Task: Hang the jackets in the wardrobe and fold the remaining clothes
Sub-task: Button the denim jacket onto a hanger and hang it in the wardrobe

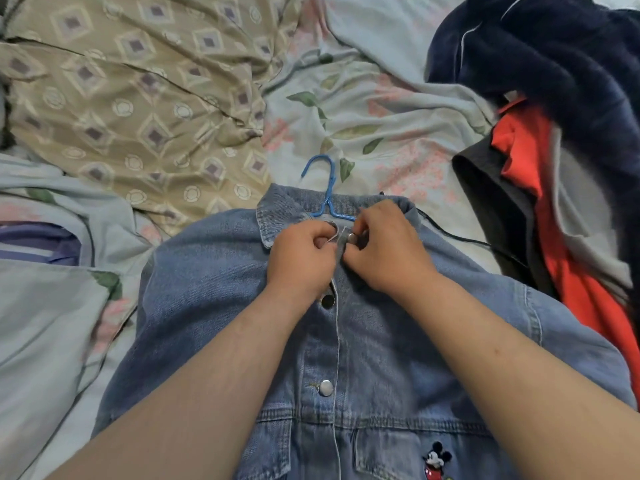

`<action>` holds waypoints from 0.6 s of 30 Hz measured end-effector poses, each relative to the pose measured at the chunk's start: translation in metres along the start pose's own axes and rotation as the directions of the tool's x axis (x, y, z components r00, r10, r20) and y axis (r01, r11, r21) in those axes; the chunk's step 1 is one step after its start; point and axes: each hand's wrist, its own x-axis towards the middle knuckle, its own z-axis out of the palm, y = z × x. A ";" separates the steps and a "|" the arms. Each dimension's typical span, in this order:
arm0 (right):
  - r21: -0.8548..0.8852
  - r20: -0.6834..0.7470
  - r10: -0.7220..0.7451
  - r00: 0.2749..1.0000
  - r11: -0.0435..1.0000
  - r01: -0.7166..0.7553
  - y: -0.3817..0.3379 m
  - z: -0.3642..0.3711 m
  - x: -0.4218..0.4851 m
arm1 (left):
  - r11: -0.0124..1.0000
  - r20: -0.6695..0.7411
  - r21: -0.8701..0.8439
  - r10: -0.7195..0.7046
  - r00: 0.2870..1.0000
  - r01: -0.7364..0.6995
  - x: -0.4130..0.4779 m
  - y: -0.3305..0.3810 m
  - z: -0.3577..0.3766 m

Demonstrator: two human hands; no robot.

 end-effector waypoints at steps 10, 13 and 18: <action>0.057 0.135 -0.068 0.989 0.997 0.061 -0.003 -0.004 -0.012 | 0.966 0.117 -0.254 -0.018 0.993 0.047 -0.011 0.010 -0.023; 0.213 0.092 -0.018 0.996 0.977 -0.002 -0.004 -0.002 -0.016 | 0.990 0.148 -0.139 -0.016 0.989 0.037 -0.011 0.006 -0.021; 0.392 0.062 0.096 0.993 0.913 -0.112 -0.005 -0.002 -0.021 | 0.912 0.242 -0.283 -0.231 0.942 0.297 -0.007 0.005 -0.020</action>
